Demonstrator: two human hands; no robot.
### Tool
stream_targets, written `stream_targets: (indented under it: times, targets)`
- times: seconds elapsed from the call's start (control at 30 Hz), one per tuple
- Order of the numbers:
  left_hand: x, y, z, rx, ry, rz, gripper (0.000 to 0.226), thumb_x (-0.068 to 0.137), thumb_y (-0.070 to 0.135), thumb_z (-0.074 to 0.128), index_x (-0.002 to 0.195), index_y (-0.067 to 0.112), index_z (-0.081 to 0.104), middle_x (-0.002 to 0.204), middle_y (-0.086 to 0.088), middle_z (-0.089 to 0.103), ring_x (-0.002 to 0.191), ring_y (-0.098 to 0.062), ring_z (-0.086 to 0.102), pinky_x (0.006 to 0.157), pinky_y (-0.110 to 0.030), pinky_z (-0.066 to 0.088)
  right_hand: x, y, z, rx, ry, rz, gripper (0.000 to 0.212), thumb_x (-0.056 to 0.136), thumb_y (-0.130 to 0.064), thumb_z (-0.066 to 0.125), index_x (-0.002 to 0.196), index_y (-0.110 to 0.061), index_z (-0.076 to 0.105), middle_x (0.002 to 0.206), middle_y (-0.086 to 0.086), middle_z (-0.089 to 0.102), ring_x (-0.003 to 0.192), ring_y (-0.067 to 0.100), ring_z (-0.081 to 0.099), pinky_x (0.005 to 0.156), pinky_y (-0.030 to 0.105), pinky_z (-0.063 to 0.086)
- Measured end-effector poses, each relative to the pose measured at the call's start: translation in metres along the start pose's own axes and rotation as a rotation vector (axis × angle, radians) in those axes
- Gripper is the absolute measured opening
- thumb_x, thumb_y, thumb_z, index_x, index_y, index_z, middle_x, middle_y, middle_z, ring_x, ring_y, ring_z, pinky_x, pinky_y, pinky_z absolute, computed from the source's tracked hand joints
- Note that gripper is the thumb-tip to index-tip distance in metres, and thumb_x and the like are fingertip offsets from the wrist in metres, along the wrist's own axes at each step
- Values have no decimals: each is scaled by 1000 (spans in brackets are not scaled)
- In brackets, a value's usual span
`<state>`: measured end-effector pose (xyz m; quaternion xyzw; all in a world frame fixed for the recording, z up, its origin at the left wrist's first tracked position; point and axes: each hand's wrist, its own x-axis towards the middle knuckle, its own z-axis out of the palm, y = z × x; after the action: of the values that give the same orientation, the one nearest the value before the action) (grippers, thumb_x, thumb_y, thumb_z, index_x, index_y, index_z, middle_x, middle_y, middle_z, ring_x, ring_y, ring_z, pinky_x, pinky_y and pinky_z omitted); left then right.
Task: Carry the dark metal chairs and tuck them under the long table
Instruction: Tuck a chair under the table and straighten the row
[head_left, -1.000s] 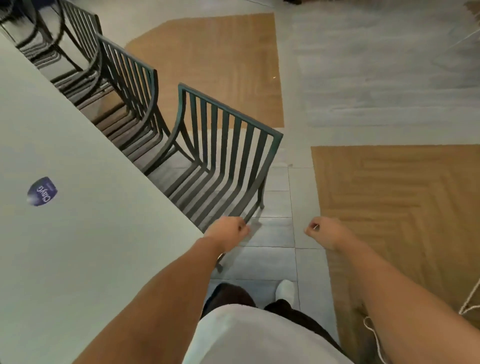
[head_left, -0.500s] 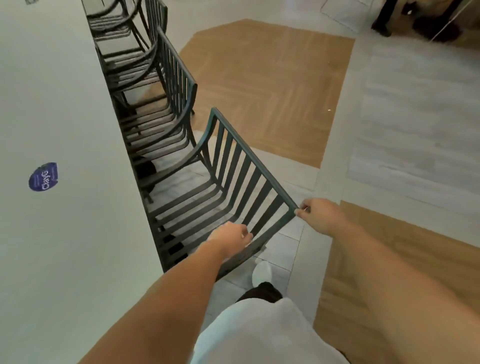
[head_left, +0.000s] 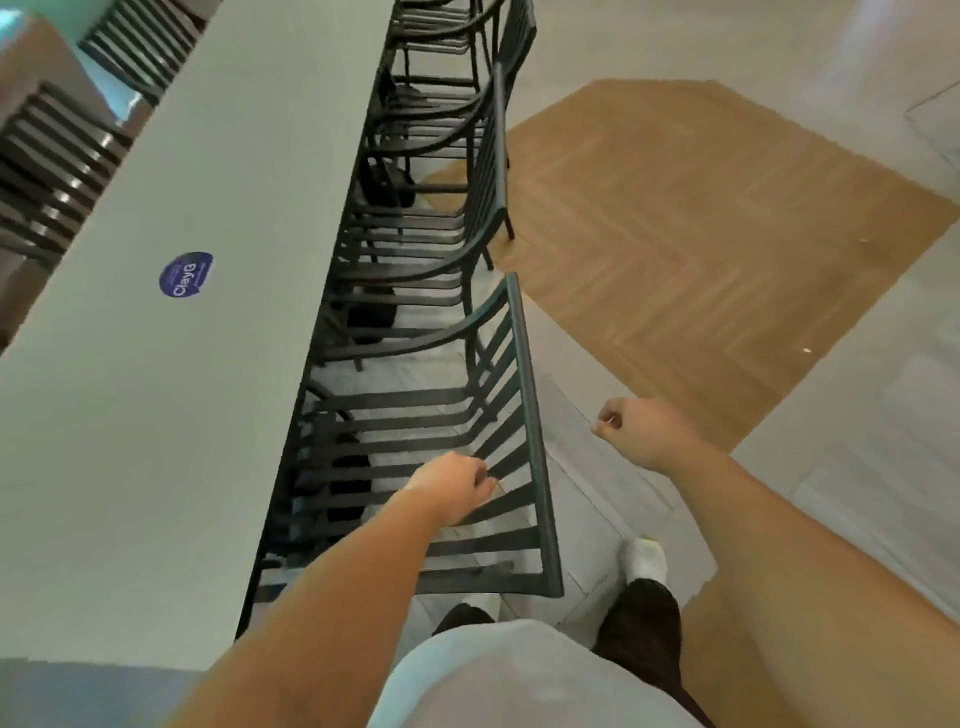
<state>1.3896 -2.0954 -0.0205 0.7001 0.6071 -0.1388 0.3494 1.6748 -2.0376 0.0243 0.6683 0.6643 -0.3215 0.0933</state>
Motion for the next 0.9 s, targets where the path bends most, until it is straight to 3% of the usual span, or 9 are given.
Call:
stream_targets:
  times: [0.17,0.3,0.57,0.73,0.9]
  targets:
    - [5,35,9,-264,154,-294,40,108,46,44,122,16,68,102,-6,72,89,-22,66,81,-35,55,56,15,-31,-165,-105,-229,30,102,-48,55,113,-24,70,105,3,72,94,26,65,76,36,52]
    - [0,70,24,-370,229,-440,42,108,48,45,123,17,69,104,-2,73,91,-19,67,84,-37,56,74,27,-56,-277,-187,-351,30,103,-46,55,115,-23,70,108,3,73,99,26,65,81,36,52]
    - [-21,88,45,-481,272,-520,40,109,46,44,126,18,66,106,2,70,92,-15,67,86,-34,57,89,-12,-84,-357,-166,-542,33,104,-42,55,123,-18,68,116,4,72,104,26,63,88,38,52]
    - [-23,74,49,-539,295,-531,43,108,49,45,130,20,65,112,1,71,98,-15,68,92,-35,57,91,-48,-78,-301,-96,-688,26,104,-34,58,121,-18,68,108,4,70,94,19,61,80,32,46]
    - [-15,71,50,-575,315,-598,44,107,52,44,129,21,65,111,1,71,98,-15,67,93,-38,57,115,-78,-69,-412,-116,-835,31,101,-39,62,127,-23,65,116,-1,64,104,19,62,93,39,54]
